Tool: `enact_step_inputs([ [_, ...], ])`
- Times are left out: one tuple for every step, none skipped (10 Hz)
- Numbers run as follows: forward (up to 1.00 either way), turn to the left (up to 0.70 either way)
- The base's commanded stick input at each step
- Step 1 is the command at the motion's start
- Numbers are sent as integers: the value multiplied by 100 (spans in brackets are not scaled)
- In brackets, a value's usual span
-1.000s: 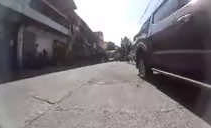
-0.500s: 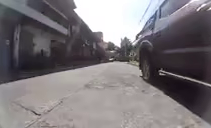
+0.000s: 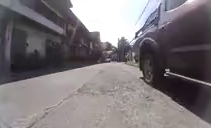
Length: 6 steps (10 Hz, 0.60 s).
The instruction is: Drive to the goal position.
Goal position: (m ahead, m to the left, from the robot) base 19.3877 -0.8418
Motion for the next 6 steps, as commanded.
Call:
enact_step_inputs([
  [65,-29],
  [65,-22],
  [66,-7],
  [66,-21],
  [66,-17],
  [65,-7],
])
